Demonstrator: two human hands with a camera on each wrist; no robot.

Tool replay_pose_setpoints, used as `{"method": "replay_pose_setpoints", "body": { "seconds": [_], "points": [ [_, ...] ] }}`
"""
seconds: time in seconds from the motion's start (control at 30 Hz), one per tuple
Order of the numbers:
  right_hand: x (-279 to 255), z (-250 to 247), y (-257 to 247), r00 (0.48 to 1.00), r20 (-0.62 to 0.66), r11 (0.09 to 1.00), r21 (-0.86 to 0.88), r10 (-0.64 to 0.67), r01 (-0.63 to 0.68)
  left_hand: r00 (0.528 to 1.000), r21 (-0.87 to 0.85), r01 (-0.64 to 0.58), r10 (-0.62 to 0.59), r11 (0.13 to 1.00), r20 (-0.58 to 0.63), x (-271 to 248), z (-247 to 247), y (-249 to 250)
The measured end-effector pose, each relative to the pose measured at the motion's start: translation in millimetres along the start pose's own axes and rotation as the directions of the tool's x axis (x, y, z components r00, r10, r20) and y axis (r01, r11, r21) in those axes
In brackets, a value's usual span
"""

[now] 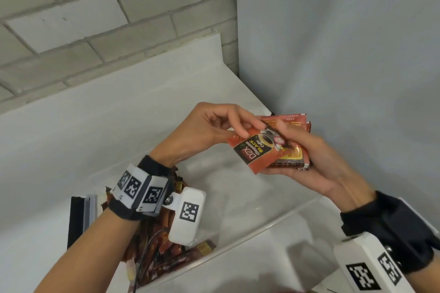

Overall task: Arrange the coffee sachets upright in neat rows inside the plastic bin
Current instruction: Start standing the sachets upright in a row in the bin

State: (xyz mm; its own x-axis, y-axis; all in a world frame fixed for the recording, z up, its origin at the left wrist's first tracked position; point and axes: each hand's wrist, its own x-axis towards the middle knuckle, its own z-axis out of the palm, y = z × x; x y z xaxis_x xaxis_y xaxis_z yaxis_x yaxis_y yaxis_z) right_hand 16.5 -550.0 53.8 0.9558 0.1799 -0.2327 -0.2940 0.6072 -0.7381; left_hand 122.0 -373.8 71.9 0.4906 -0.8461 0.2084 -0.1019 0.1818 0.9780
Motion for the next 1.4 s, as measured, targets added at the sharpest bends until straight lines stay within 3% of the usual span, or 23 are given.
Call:
{"method": "replay_pose_setpoints", "body": {
  "seconds": [0.23, 0.37, 0.5, 0.73, 0.9, 1.03, 1.13, 1.2, 1.3, 1.4],
  "points": [
    [-1, -2, -1, 1.0, 0.021, 1.0, -0.005, -0.008, 0.008, 0.994, 0.122, 0.039, -0.027, 0.992, -0.102, 1, -1, 1],
    [-1, 4, -3, 0.992, -0.104, 0.993, 0.088, -0.076, 0.085, 0.984, 0.052, 0.114, -0.106, 0.992, -0.141, 1, 0, 3],
    [1, 4, -2, 0.966, -0.197, 0.981, 0.068, -0.166, 0.182, 0.958, -0.024, 0.226, -0.227, 0.974, -0.175, 2, 6, 15],
    [0, 4, 2, 0.957, -0.203, 0.978, -0.002, -0.207, 0.211, 0.949, 0.123, 0.205, -0.167, 0.971, -0.266, 7, 10, 15],
    [1, 0, -2, 0.932, -0.258, 0.949, 0.121, -0.253, 0.291, 0.934, 0.266, 0.218, -0.122, 0.939, -0.336, 3, -4, 35],
    [1, -2, -5, 0.885, -0.297, 0.88, 0.207, -0.359, 0.427, 0.953, 0.583, 0.279, -0.148, 0.763, -0.263, 4, -23, 46],
    [2, -1, -1, 0.871, -0.309, 0.861, 0.223, -0.382, 0.457, 0.97, 0.783, 0.226, -0.211, 0.58, -0.123, 11, -19, 32],
    [3, -2, 2, 0.863, -0.338, 0.865, 0.208, -0.375, 0.457, 0.954, 0.864, 0.198, -0.292, 0.463, -0.063, 17, -13, 15],
    [3, -3, 2, 0.86, -0.337, 0.864, 0.199, -0.382, 0.462, 0.907, 0.921, 0.237, -0.411, 0.309, -0.096, 23, -8, -11],
    [2, -4, 1, 0.86, -0.332, 0.863, 0.197, -0.388, 0.465, 0.874, 0.939, 0.26, -0.468, 0.224, -0.13, 26, -6, -24]
  ]
}}
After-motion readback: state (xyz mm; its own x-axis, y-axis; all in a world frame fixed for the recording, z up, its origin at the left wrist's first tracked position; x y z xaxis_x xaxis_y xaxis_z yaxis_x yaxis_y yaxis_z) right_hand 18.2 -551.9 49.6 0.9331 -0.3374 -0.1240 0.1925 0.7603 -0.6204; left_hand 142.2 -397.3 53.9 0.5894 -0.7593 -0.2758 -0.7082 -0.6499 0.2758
